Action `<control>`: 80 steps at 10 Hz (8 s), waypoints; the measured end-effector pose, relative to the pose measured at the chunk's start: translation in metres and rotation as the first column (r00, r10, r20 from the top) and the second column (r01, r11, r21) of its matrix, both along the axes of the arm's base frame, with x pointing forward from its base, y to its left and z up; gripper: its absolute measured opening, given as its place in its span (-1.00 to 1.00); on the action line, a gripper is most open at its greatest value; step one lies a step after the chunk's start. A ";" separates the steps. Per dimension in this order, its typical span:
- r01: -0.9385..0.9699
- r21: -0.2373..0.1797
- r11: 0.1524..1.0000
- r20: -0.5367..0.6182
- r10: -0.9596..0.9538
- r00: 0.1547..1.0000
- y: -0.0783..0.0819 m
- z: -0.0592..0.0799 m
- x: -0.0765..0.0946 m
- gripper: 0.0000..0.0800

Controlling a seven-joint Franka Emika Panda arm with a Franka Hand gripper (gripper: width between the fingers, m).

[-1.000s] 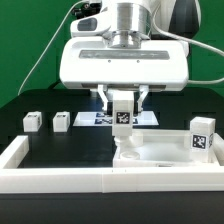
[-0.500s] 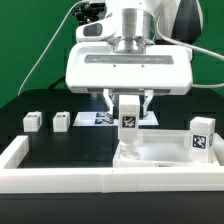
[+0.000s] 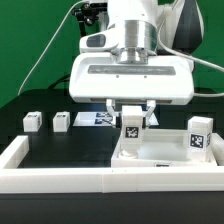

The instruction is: Assemble square table

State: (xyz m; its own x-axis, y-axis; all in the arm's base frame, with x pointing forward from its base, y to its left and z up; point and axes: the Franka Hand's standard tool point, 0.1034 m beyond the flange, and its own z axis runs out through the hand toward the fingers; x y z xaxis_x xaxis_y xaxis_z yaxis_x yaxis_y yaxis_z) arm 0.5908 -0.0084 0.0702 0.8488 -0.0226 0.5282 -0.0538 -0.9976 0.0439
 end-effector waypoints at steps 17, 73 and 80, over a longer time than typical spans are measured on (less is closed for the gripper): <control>0.026 0.002 1.000 -0.007 -0.026 1.000 -0.015 -0.006 -0.010 -0.27; 0.621 0.232 0.748 -0.505 -0.453 0.735 0.019 0.006 0.019 0.62; 0.038 0.106 0.994 -0.436 0.012 0.900 0.024 0.004 0.019 0.62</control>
Offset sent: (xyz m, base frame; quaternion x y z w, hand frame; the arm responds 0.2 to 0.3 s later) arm -0.0015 0.0012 -0.0011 -0.0056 0.0372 -0.0075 0.9993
